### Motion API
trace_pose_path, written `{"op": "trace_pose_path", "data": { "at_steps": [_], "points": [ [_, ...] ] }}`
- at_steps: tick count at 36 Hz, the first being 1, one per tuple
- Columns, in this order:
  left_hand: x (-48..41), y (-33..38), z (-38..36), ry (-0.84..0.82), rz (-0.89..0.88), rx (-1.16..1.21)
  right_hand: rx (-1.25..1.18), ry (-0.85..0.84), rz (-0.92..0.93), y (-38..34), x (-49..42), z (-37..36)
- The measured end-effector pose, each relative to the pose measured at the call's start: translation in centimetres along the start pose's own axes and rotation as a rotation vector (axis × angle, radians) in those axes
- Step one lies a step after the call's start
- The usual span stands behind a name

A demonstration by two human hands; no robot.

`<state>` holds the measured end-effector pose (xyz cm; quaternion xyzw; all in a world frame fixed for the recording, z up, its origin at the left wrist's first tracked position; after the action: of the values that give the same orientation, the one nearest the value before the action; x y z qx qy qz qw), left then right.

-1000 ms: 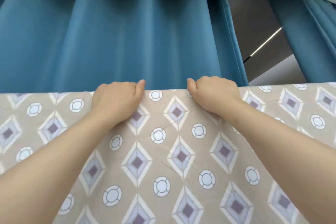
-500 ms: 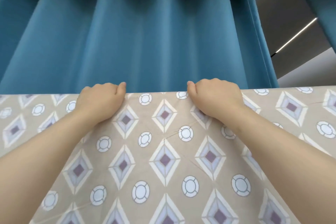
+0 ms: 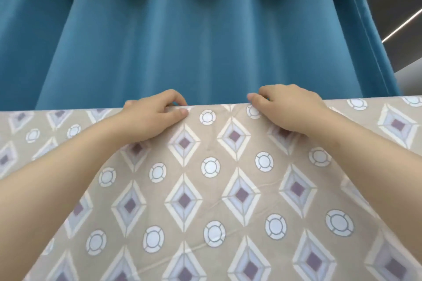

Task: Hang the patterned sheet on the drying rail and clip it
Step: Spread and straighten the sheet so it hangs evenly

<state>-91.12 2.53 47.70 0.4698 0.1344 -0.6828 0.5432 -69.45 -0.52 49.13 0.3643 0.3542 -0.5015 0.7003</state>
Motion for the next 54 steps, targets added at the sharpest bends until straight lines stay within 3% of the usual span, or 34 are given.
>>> {"op": "trace_pose_path", "data": {
  "at_steps": [6,11,16,21,29,34,41,47,54],
  "points": [
    [-1.1,-3.1,1.2,-0.094,-0.034,0.247,-0.269,0.078,0.041,-2.4,-0.6,0.0],
    [-2.4,-2.3,1.3,-0.162,-0.04,0.345,-0.163,0.027,-0.014,-2.5,-1.7,0.3],
    [-3.8,-0.7,2.7,-0.183,-0.071,0.279,-0.141,0.159,-0.074,-2.0,-1.9,0.9],
    [-4.3,-0.9,0.1,-0.254,-0.114,0.113,-0.068,-0.103,-0.168,-1.1,-2.0,-1.0],
    [-2.6,-0.7,0.7,0.009,-0.269,0.0,-0.059,-0.033,0.033,-5.5,-2.0,-2.6],
    [-2.1,-3.8,0.3,0.05,-0.148,-0.067,-0.118,-0.09,0.087,-5.9,-2.0,-3.5],
    [-2.9,-3.8,0.6,-0.048,-0.071,0.257,-0.242,-0.063,0.108,-6.6,-3.2,-3.2],
    [-3.8,-1.6,2.1,0.084,-0.141,0.168,-0.148,0.112,0.028,-5.9,-3.8,-2.2],
    [-2.6,-2.5,0.9,0.095,-0.227,0.141,-0.021,0.041,0.001,-5.5,-2.7,-3.2]
  ]
}}
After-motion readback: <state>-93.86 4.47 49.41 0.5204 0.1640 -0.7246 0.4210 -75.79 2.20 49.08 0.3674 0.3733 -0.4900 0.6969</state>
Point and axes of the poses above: each hand's wrist, its own x-axis away from the middle knuckle, its own z-axis out of the back of the hand, y = z × x, the point moved 7 cm from there along -x, towards the middle knuckle, and after that the axes turned 10 degrees about z, right-handed, at the moved point
